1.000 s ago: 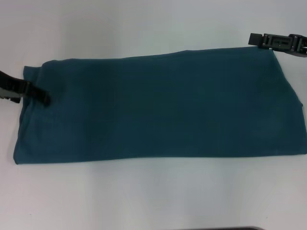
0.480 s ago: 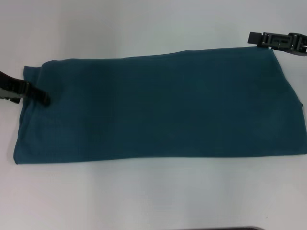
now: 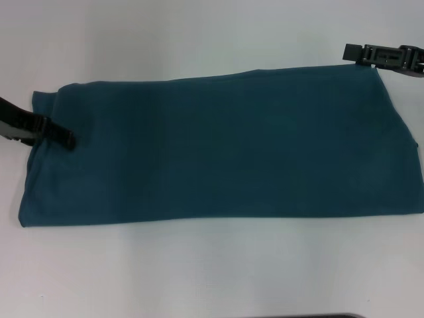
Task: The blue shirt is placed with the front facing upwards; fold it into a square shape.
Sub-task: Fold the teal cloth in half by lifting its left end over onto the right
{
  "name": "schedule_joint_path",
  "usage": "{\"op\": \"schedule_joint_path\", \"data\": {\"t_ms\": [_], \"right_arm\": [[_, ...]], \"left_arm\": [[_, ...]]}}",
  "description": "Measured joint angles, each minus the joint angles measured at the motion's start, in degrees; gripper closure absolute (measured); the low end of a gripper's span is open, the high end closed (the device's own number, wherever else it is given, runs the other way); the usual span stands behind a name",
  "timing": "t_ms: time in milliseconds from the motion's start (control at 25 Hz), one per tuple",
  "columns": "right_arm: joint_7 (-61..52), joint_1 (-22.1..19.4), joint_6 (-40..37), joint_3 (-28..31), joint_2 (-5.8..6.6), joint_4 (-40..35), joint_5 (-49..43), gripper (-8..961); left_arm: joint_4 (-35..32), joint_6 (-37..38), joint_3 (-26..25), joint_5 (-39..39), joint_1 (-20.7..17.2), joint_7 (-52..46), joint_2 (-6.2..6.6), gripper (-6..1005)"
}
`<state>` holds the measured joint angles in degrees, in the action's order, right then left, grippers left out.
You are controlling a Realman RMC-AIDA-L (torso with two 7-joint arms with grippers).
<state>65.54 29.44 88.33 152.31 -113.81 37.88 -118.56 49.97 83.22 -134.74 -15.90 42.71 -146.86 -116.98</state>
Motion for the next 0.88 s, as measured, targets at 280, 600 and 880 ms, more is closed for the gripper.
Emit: {"op": "schedule_joint_path", "data": {"t_ms": [280, 600, 880], "right_arm": [[0.03, 0.0, 0.08, -0.14, 0.0, 0.0, 0.0, 236], [0.03, 0.0, 0.33, -0.06, 0.0, 0.0, 0.0, 236], [0.03, -0.05, 0.43, -0.01, 0.0, 0.0, 0.0, 236]], "left_arm": [[-0.05, -0.08, -0.29, 0.0, -0.06, -0.04, -0.09, 126], [-0.58, 0.16, -0.02, -0.13, 0.02, 0.13, -0.39, 126], [-0.65, 0.55, 0.09, -0.48, 0.54, 0.59, -0.96, 126]]}}
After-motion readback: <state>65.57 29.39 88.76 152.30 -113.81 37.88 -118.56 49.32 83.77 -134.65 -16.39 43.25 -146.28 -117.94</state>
